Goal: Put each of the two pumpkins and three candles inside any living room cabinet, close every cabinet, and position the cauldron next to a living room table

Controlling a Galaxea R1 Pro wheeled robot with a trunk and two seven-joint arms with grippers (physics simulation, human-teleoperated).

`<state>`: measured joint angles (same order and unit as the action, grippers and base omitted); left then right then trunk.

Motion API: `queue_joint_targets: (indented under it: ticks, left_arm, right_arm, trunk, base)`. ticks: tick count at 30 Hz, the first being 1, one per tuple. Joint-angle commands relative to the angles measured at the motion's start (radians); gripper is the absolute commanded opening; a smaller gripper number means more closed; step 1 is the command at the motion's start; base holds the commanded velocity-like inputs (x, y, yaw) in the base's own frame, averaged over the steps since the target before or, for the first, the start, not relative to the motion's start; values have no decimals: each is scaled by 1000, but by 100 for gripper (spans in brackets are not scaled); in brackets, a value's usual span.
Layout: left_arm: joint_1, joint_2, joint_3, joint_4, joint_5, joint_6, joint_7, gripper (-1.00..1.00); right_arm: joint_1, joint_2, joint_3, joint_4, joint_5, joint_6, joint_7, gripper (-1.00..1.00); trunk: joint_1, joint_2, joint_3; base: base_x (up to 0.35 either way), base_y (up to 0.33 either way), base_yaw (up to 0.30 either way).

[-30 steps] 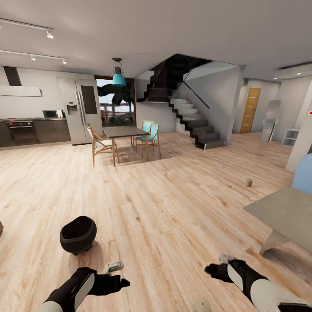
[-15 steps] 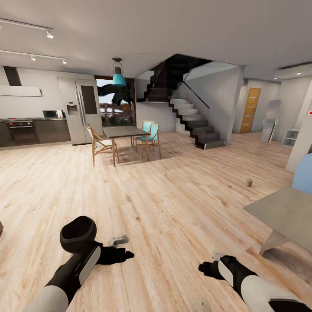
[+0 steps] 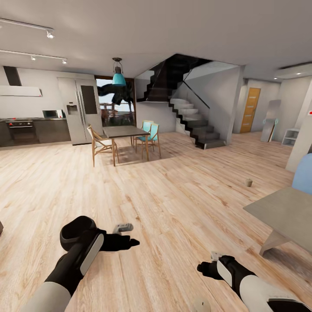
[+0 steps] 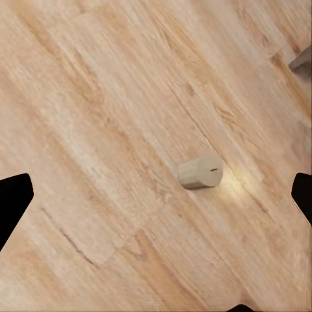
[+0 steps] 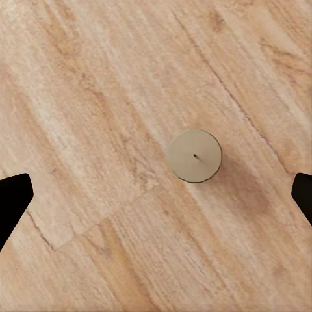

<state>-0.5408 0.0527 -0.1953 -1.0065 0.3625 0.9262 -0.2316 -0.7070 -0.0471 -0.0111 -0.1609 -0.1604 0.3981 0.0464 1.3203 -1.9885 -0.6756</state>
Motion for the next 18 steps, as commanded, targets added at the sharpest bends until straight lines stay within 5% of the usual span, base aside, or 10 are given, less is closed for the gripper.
queue_joint_targets:
  ticks: [1,11,18]
  left_arm:
    - [-1,-1,-1,-8,-8,3,-7,100]
    - [-1,-9,-1,-98,-8,76,-8,100]
    - [-5,-68,-1,-128,-13,86,5,100]
  right_arm:
    - [0,0,-1,-2,-5,5,1,100]
    - [0,-1,-2,-3,-5,8,0,100]
    - [-7,-2,-3,-12,-8,97,-42,100]
  trunk:
    - [0,0,-1]
    - [27,-49,-28]
    - [54,-98,-60]
  base:
    - [0,0,0]
    - [0,0,16]
    - [0,0,59]
